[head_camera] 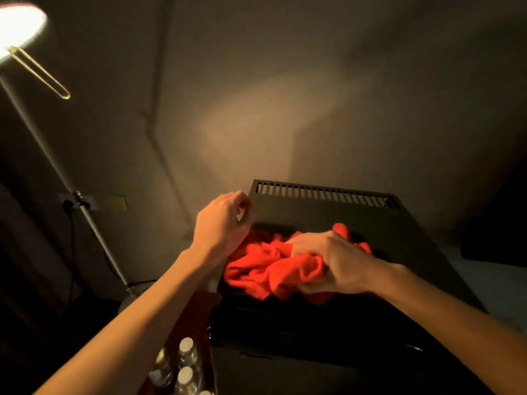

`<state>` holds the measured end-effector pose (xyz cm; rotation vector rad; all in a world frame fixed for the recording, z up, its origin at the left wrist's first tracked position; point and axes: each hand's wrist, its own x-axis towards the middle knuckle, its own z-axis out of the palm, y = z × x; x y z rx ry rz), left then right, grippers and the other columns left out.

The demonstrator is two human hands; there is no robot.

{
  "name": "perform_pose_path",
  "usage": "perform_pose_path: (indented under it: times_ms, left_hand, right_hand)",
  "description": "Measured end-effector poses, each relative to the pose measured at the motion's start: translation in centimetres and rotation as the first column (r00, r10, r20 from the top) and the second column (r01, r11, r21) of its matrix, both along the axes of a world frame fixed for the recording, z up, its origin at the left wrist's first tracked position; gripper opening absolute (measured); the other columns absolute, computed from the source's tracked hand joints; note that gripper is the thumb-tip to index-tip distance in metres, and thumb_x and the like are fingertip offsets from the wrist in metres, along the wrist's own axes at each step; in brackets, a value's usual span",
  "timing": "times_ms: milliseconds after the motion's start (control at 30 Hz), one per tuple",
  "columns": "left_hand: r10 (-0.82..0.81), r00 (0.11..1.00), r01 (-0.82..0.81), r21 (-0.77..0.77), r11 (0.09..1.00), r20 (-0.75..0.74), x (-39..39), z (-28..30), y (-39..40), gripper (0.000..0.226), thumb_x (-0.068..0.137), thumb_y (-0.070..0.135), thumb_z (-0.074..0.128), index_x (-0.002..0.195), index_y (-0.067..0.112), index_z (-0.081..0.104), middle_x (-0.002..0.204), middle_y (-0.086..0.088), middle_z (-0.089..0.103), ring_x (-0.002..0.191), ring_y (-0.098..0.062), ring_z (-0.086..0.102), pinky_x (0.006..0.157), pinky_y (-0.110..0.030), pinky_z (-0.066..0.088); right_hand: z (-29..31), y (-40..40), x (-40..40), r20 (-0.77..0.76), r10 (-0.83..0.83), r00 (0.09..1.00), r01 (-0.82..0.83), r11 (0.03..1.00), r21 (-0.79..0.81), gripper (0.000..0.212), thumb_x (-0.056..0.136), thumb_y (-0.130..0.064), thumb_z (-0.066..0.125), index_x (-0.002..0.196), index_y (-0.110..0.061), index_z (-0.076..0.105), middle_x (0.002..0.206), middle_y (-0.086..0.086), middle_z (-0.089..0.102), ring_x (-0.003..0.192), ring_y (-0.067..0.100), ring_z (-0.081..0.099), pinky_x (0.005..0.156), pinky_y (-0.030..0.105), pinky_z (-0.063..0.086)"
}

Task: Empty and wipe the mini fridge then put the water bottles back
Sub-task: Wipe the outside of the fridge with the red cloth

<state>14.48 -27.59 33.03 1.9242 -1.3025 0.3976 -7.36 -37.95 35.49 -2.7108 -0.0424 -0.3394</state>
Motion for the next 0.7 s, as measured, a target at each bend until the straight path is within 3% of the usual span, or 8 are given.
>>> perform_pose_path:
  times_ms: [100, 167, 267, 333, 433, 533, 600, 700]
  left_hand:
    - [-0.014, 1.000, 0.014, 0.015, 1.000, 0.000, -0.3, -0.5, -0.2, 0.008, 0.086, 0.029, 0.058, 0.089, 0.024, 0.064, 0.088, 0.005, 0.069, 0.083, -0.021, 0.064, 0.066, -0.031, 0.049]
    - [-0.025, 1.000, 0.025, 0.015, 1.000, 0.001, -0.8, -0.5, 0.0, 0.004, 0.086, 0.026, 0.061, 0.089, 0.024, 0.064, 0.088, 0.006, 0.070, 0.082, -0.020, 0.064, 0.065, -0.030, 0.049]
    - [-0.033, 0.999, 0.033, 0.051, 0.998, 0.007, -1.5, -0.6, 0.4, 0.004, 0.087, 0.026, 0.061, 0.090, 0.024, 0.063, 0.090, 0.006, 0.069, 0.083, -0.020, 0.063, 0.066, -0.034, 0.051]
    - [-0.029, 1.000, 0.028, 0.083, 0.996, 0.007, -2.2, -0.8, 0.5, 0.008, 0.087, 0.029, 0.058, 0.092, 0.024, 0.063, 0.092, 0.005, 0.068, 0.086, -0.021, 0.063, 0.067, -0.034, 0.051]
    - [-0.032, 0.999, 0.031, 0.106, 0.994, 0.010, -3.3, -0.8, 0.3, 0.018, 0.087, 0.035, 0.053, 0.094, 0.023, 0.063, 0.093, 0.003, 0.067, 0.088, -0.024, 0.063, 0.067, -0.035, 0.050]
    - [0.017, 1.000, -0.019, 0.098, 0.995, 0.015, -4.1, -0.4, -0.1, 0.016, 0.091, 0.032, 0.058, 0.087, 0.017, 0.061, 0.089, -0.002, 0.067, 0.086, -0.029, 0.062, 0.064, -0.035, 0.045]
    - [0.034, 0.999, -0.034, 0.067, 0.997, 0.005, -4.5, 0.1, -0.1, 0.018, 0.089, 0.033, 0.056, 0.084, 0.016, 0.059, 0.088, -0.004, 0.067, 0.086, -0.032, 0.062, 0.064, -0.036, 0.045]
    - [0.063, 0.998, -0.063, 0.053, 0.997, 0.008, -5.1, 0.7, 0.5, 0.016, 0.089, 0.032, 0.056, 0.090, 0.018, 0.063, 0.093, -0.003, 0.070, 0.091, -0.031, 0.064, 0.068, -0.037, 0.050]
  right_hand:
    - [-0.1, -3.1, -1.5, -0.021, -0.106, 0.994, 0.106, 0.994, -0.009, 0.028, 0.076, -0.046, 0.077, 0.091, -0.028, 0.061, 0.097, -0.019, 0.063, 0.094, 0.002, 0.061, 0.088, 0.024, 0.047]
    - [-0.1, -6.3, -1.7, 0.043, -0.291, 0.956, 0.293, 0.954, -0.069, 0.043, 0.069, -0.042, 0.083, 0.103, -0.018, 0.070, 0.104, -0.002, 0.070, 0.098, 0.012, 0.064, 0.087, 0.018, 0.043]
    - [-0.8, -9.3, -0.6, 0.089, -0.574, 0.814, 0.578, 0.815, -0.035, 0.028, 0.069, -0.035, 0.084, 0.090, -0.028, 0.067, 0.085, -0.004, 0.069, 0.083, 0.020, 0.064, 0.073, 0.025, 0.043]
    - [-1.3, -8.7, 1.0, 0.102, -0.619, 0.779, 0.627, 0.774, -0.088, 0.034, 0.070, -0.045, 0.079, 0.095, -0.026, 0.066, 0.090, 0.000, 0.069, 0.087, 0.023, 0.065, 0.073, 0.030, 0.047]
    - [-1.1, -4.3, 1.7, 0.135, -0.498, 0.857, 0.515, 0.842, -0.160, 0.040, 0.071, -0.048, 0.074, 0.101, -0.023, 0.066, 0.101, 0.002, 0.069, 0.094, 0.023, 0.064, 0.077, 0.028, 0.044]
    - [-0.2, 1.5, -0.1, 0.091, -0.209, 0.974, 0.221, 0.964, -0.150, 0.024, 0.073, -0.043, 0.071, 0.081, -0.026, 0.057, 0.088, -0.007, 0.062, 0.084, 0.015, 0.059, 0.077, 0.033, 0.048]
    - [0.0, 2.9, -2.1, 0.040, -0.044, 0.998, 0.049, 0.992, -0.119, 0.027, 0.077, -0.040, 0.072, 0.076, -0.025, 0.049, 0.087, -0.008, 0.058, 0.085, 0.012, 0.056, 0.078, 0.033, 0.047]
    - [0.5, 1.2, -5.3, -0.066, 0.042, 0.997, -0.048, 0.995, -0.084, 0.027, 0.081, -0.039, 0.075, 0.084, -0.016, 0.061, 0.104, -0.006, 0.063, 0.104, 0.009, 0.058, 0.095, 0.023, 0.039]
